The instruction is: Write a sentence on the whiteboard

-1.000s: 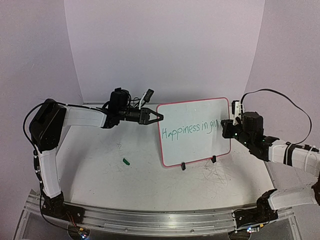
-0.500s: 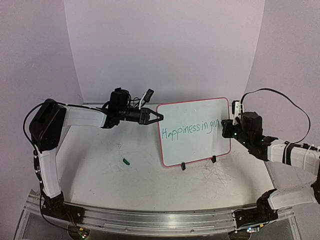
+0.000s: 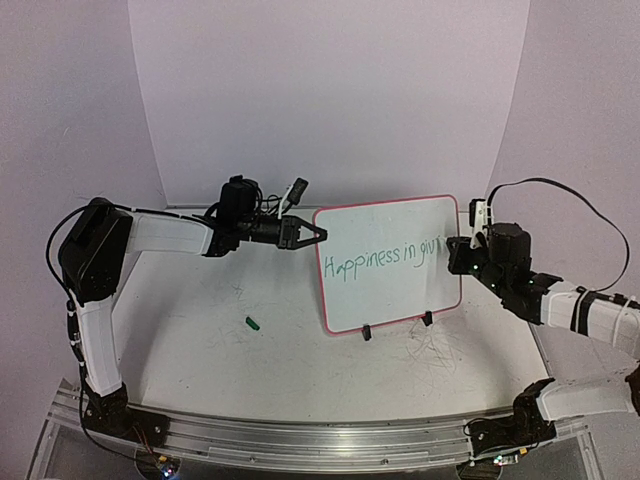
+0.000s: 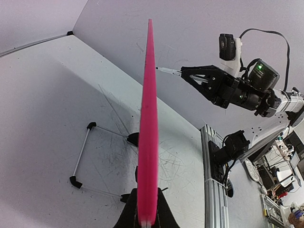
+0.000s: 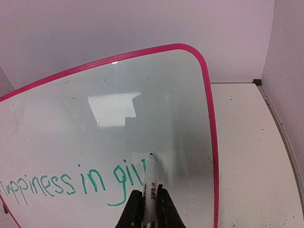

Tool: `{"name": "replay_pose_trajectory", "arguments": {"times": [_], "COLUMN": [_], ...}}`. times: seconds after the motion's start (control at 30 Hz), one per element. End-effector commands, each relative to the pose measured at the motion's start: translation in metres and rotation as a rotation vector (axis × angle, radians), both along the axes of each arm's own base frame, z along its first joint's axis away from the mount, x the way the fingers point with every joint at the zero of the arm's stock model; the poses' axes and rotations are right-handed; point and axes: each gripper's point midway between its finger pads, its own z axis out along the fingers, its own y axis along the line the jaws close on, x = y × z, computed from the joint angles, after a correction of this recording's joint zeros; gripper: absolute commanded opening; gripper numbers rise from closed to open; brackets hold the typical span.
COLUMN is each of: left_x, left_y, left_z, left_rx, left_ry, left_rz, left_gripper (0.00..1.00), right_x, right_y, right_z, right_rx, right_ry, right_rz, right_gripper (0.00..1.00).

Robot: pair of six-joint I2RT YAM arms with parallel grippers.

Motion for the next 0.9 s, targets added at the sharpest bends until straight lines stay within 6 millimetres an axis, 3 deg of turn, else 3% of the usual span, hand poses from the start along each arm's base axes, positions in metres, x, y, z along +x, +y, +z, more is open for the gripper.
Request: {"name": "replay_pose_trajectory", "arguments": {"times": [0.0,0.67,0.87], "left_x": [-0.023,-0.023,-0.023], "left_y": [-0.010,-0.009,-0.009], "left_z": [0.001,0.002,0.002], "left_rx": [0.010,0.009,0.009], "left_ry": [0.010,0.007,0.007], "left_rz": [-0.065,-0.063,-0.064], "left_gripper": [0.00,0.00,0.00], "right_x": [-0.003,0.010,0.010], "right_y": [-0.003,0.004,0.002], "right_z": [0.001,0.003,-0.004], "right_rx": [0.011,0.025,0.022], "right_ry": [-0.002,-0.026,-0.005], "right_rz": [-0.007,-0.004,-0.017], "right_gripper": [0.00,0.00,0.00]}}
